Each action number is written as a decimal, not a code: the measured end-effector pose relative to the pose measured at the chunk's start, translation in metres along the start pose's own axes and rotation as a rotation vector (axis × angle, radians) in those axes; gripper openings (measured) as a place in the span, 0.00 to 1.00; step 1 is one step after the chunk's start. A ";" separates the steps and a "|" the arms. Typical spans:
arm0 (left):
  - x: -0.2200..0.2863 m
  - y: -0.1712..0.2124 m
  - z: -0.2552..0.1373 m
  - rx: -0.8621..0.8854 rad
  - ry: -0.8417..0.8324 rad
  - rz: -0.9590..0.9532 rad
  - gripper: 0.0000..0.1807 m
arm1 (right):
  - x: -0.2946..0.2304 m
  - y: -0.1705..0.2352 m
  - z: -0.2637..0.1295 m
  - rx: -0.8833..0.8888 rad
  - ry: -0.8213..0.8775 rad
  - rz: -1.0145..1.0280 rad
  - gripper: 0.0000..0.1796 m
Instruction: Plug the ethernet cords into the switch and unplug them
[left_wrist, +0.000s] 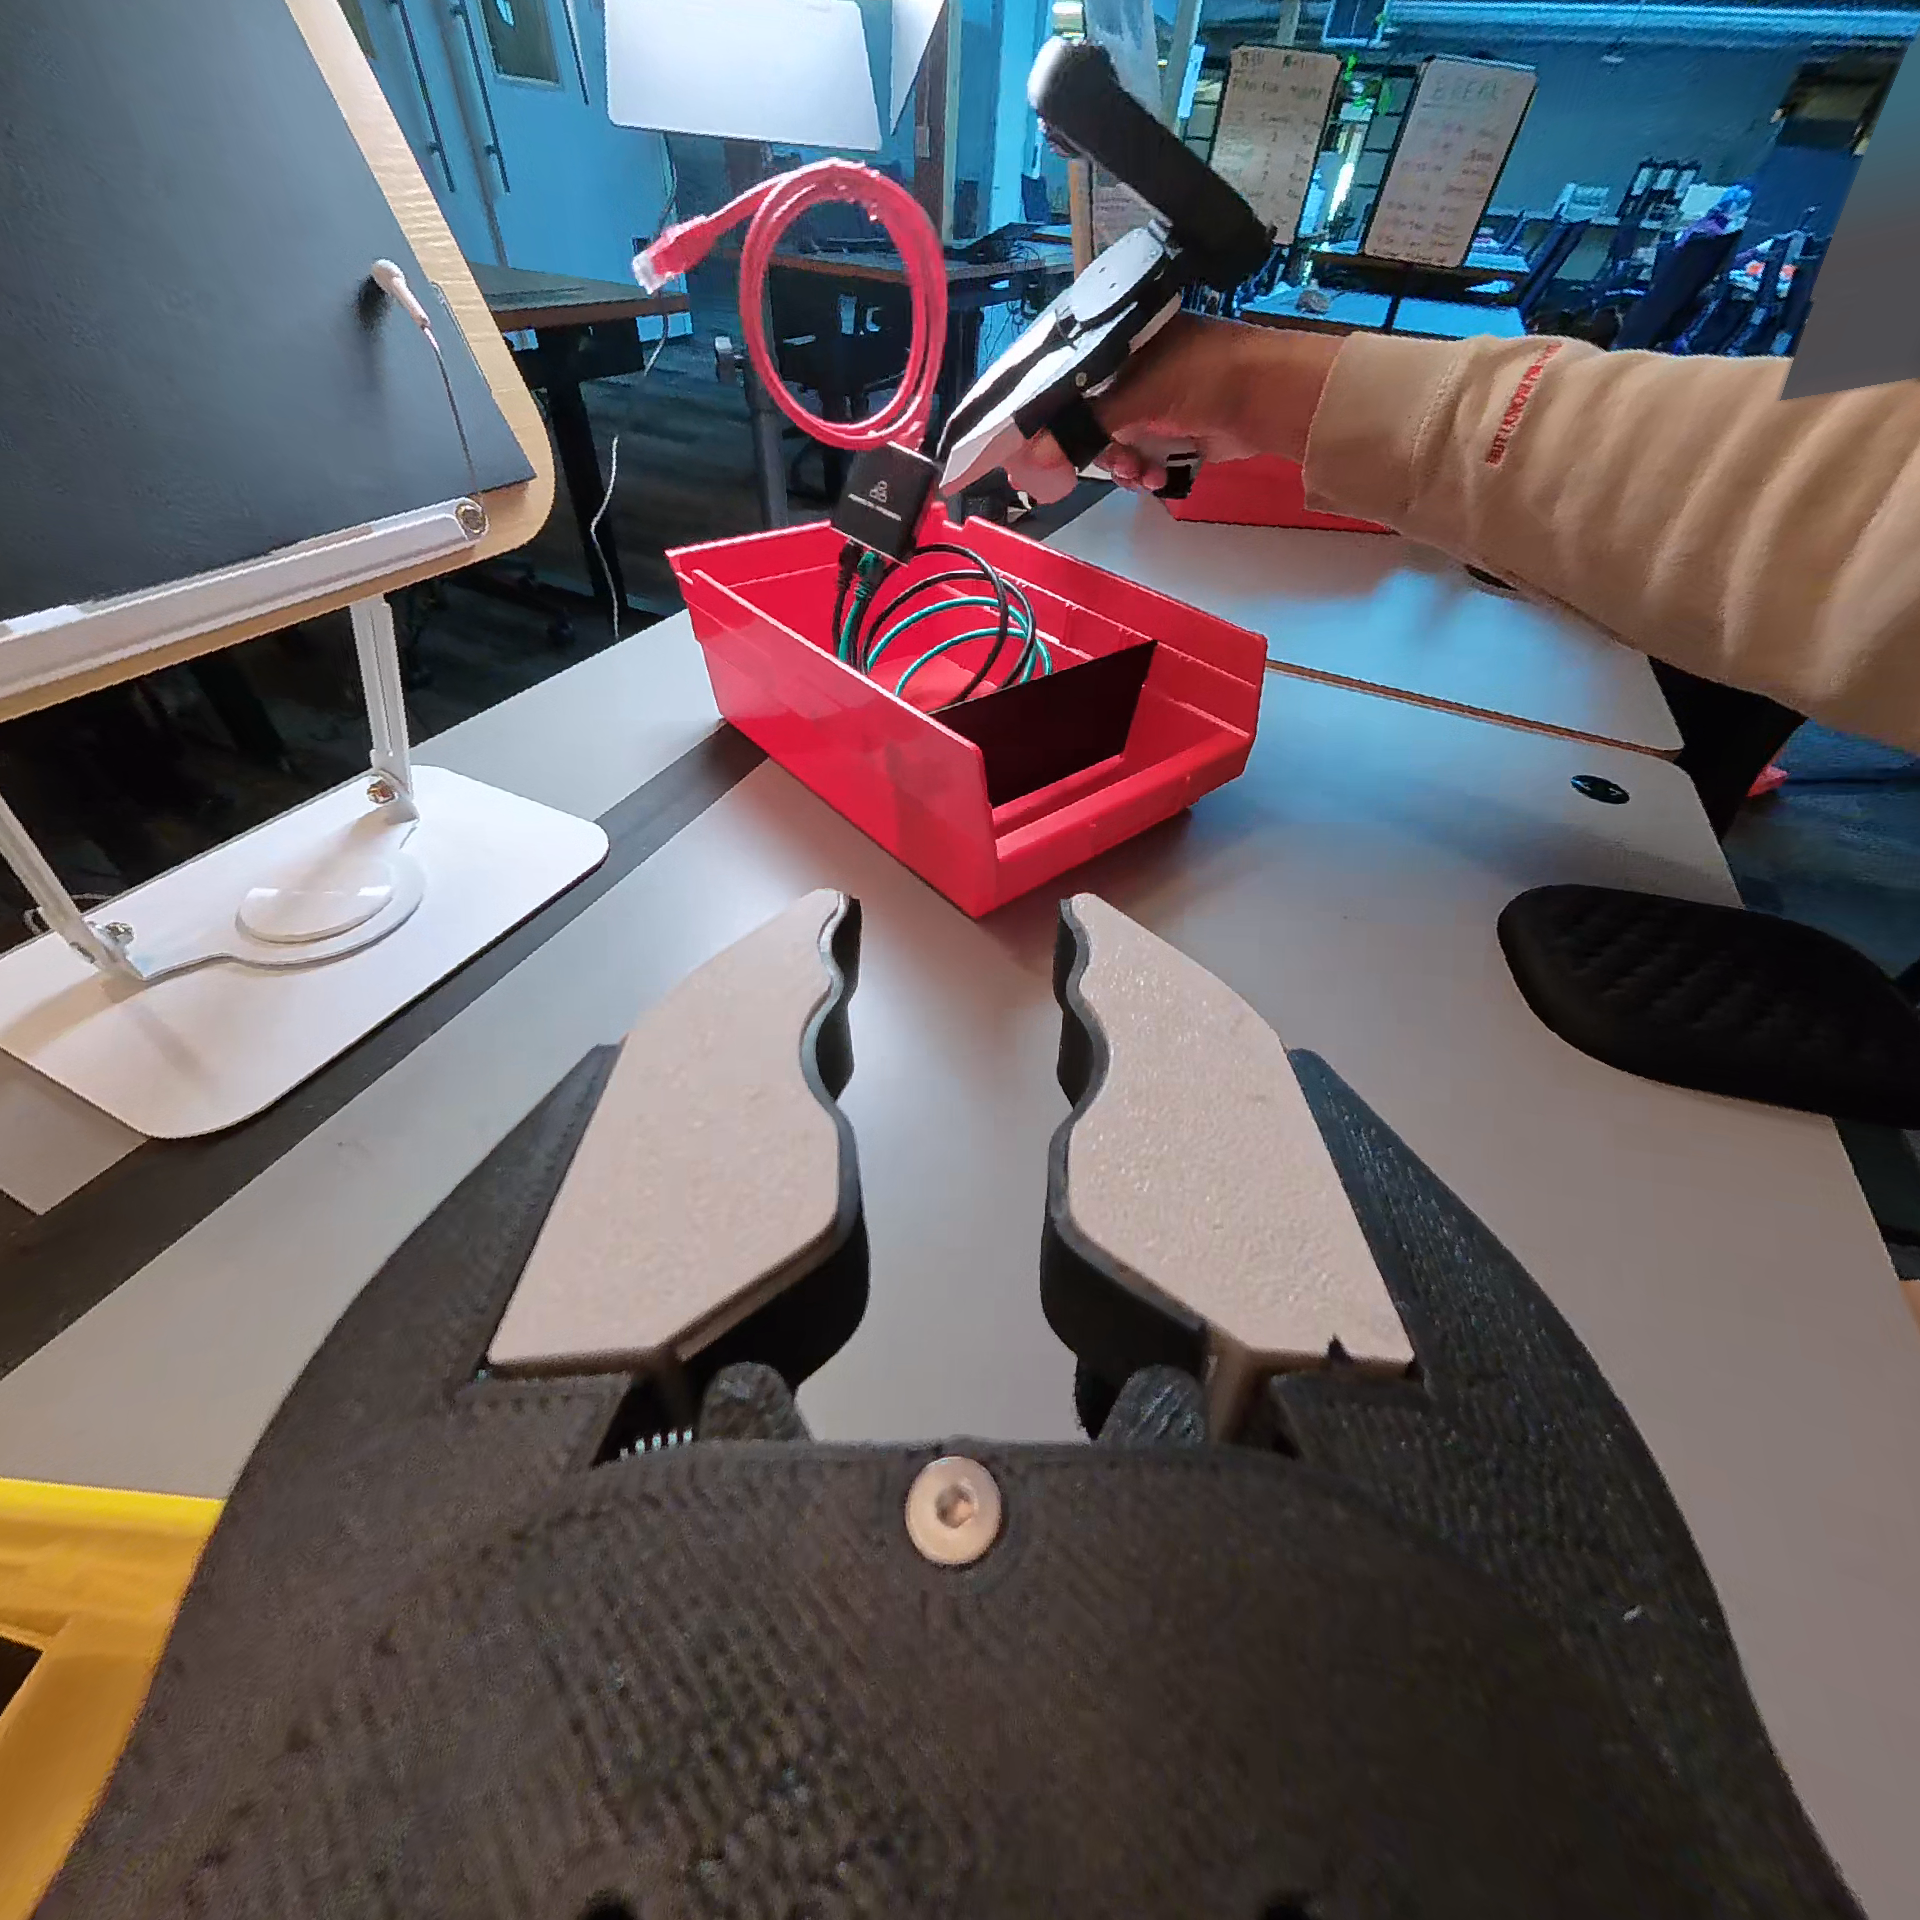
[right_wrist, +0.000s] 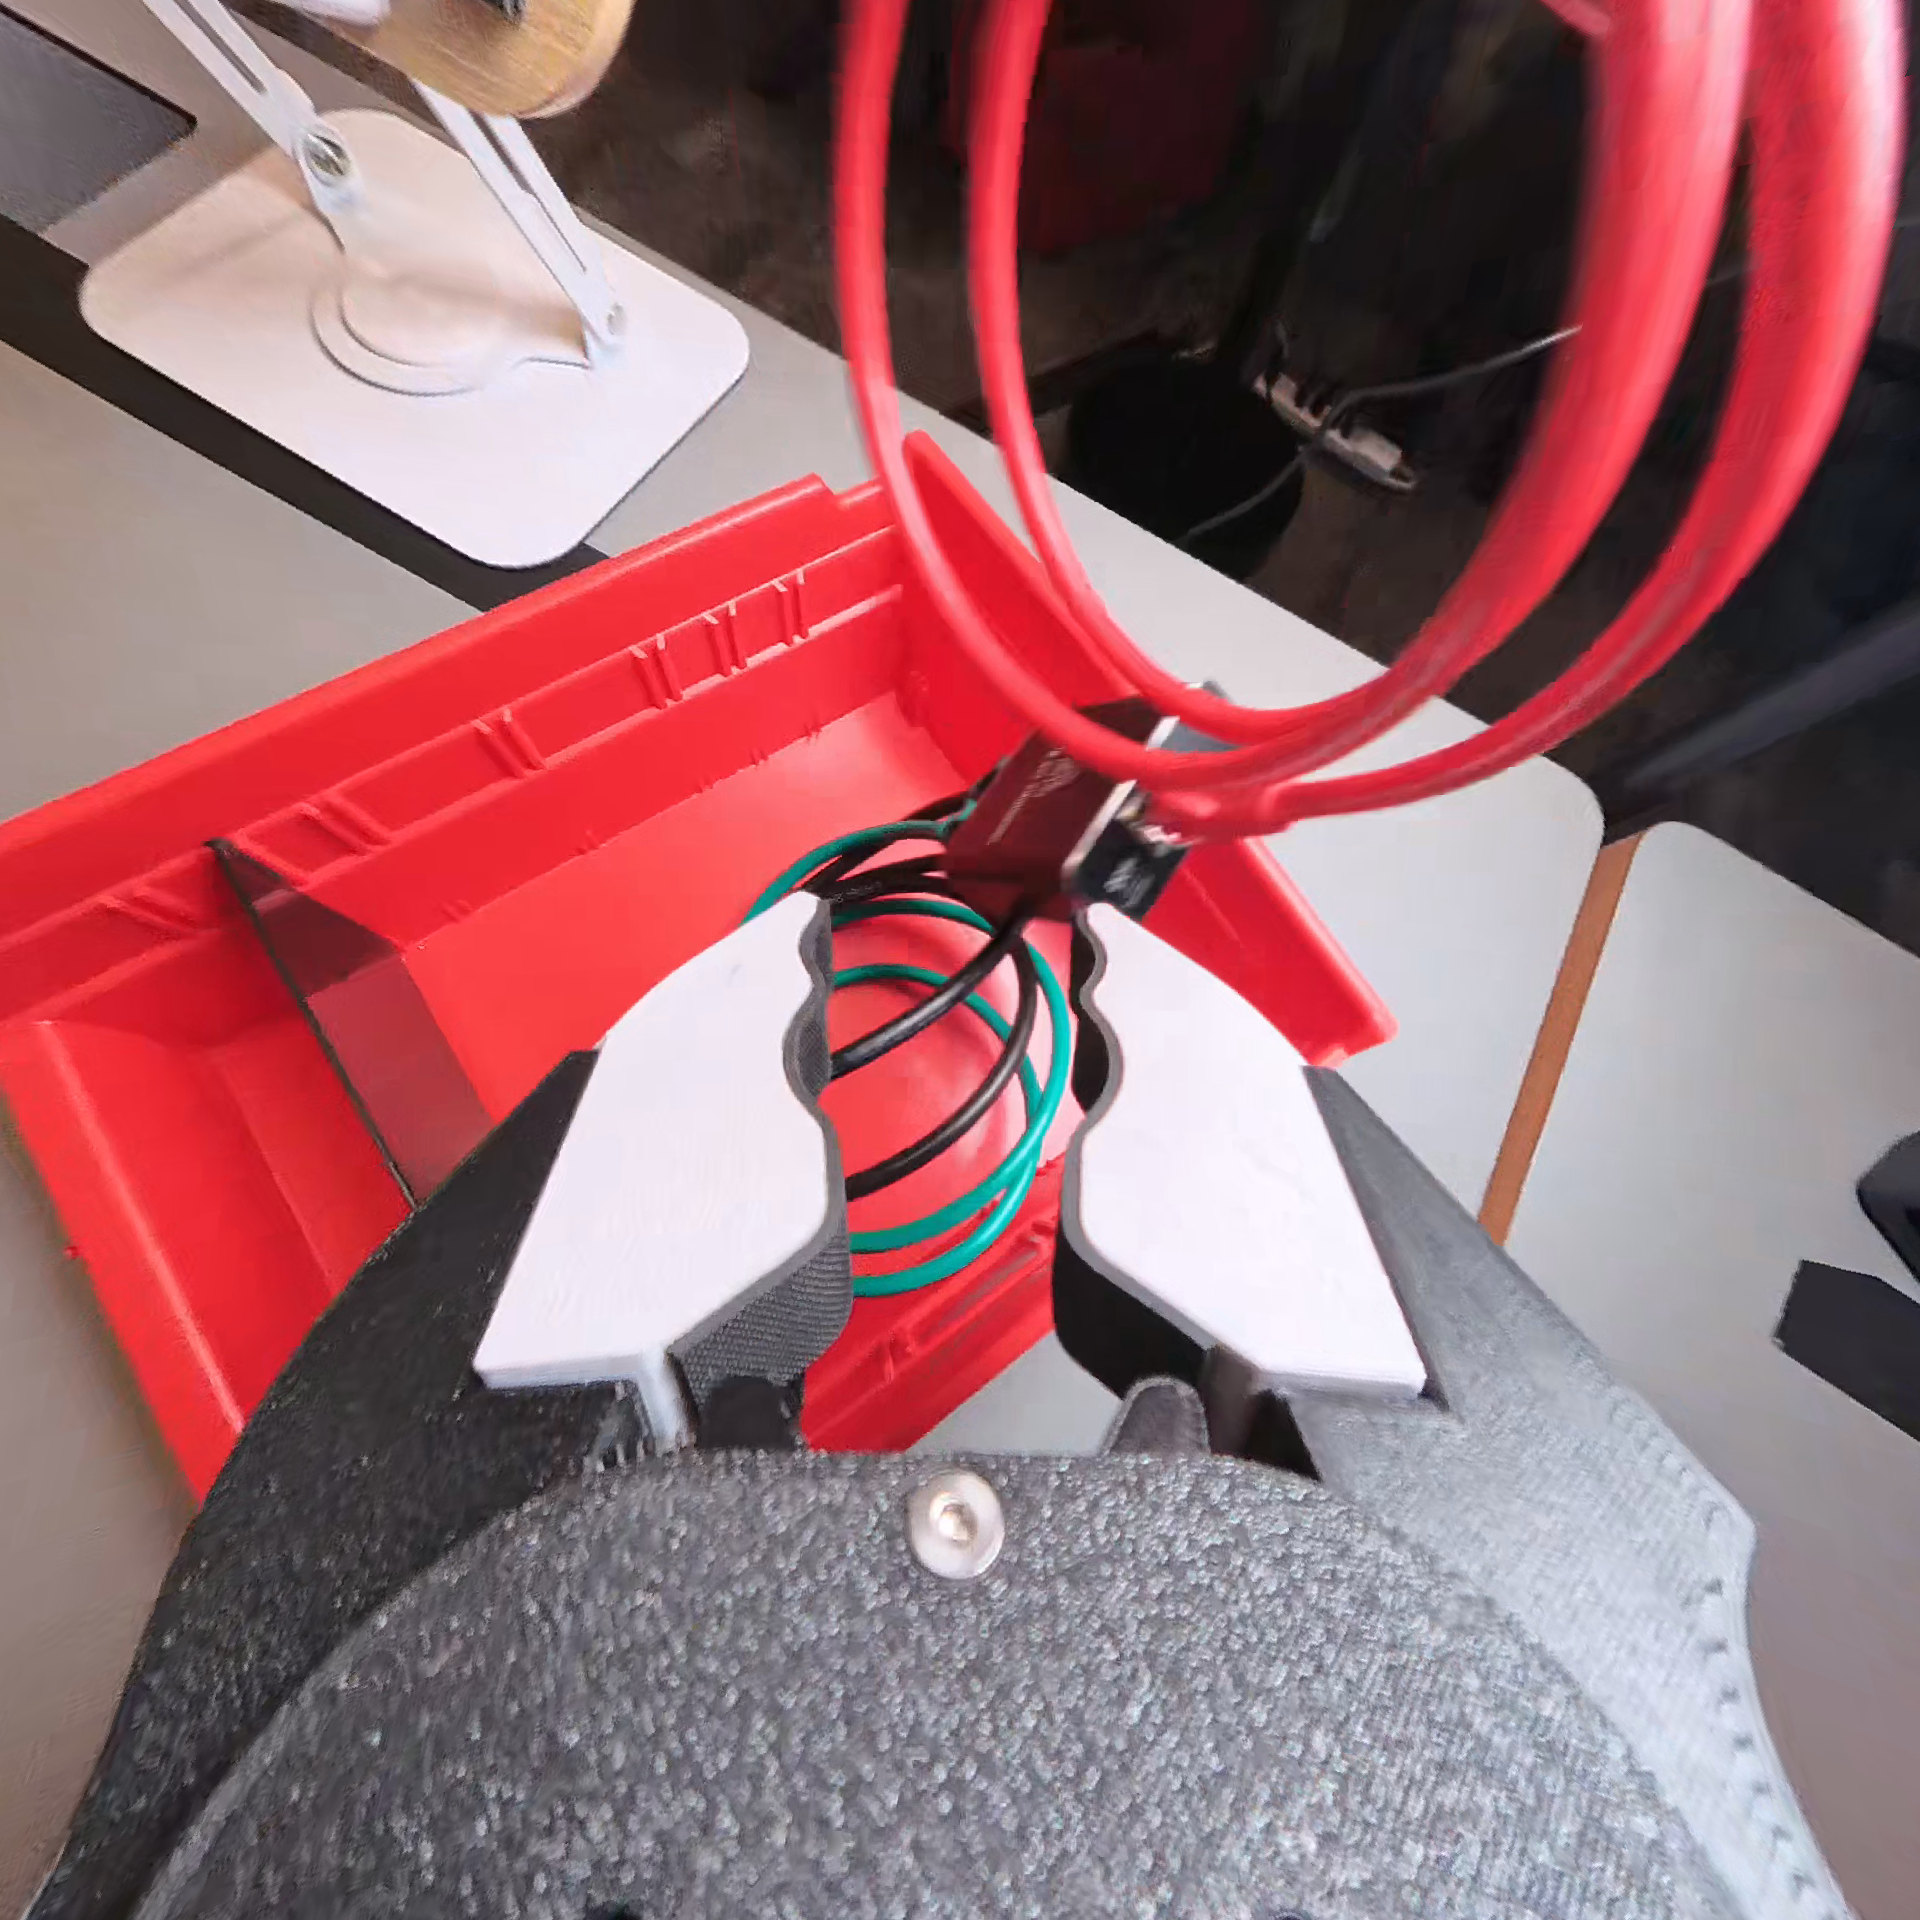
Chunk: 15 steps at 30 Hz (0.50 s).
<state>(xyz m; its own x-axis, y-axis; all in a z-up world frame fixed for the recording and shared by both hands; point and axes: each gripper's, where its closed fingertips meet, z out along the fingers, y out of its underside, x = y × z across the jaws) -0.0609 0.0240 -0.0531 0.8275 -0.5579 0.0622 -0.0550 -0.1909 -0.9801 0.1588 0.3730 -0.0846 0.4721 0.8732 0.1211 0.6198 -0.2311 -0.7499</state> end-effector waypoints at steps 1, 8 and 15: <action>0.000 0.001 0.001 -0.003 0.000 0.000 0.20 | -0.002 0.002 0.000 0.003 -0.008 0.005 0.24; 0.001 0.006 0.002 -0.029 -0.012 0.024 0.20 | -0.018 0.009 -0.006 0.047 -0.034 -0.016 0.25; -0.018 0.012 -0.008 -0.077 -0.107 0.007 0.18 | -0.097 0.004 -0.044 0.182 -0.201 -0.034 0.29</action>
<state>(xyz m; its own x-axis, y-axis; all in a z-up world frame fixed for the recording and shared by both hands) -0.0812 0.0255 -0.0642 0.8815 -0.4713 0.0305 -0.1008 -0.2509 -0.9627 0.1436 0.2683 -0.0709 0.3077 0.9510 0.0297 0.5012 -0.1355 -0.8547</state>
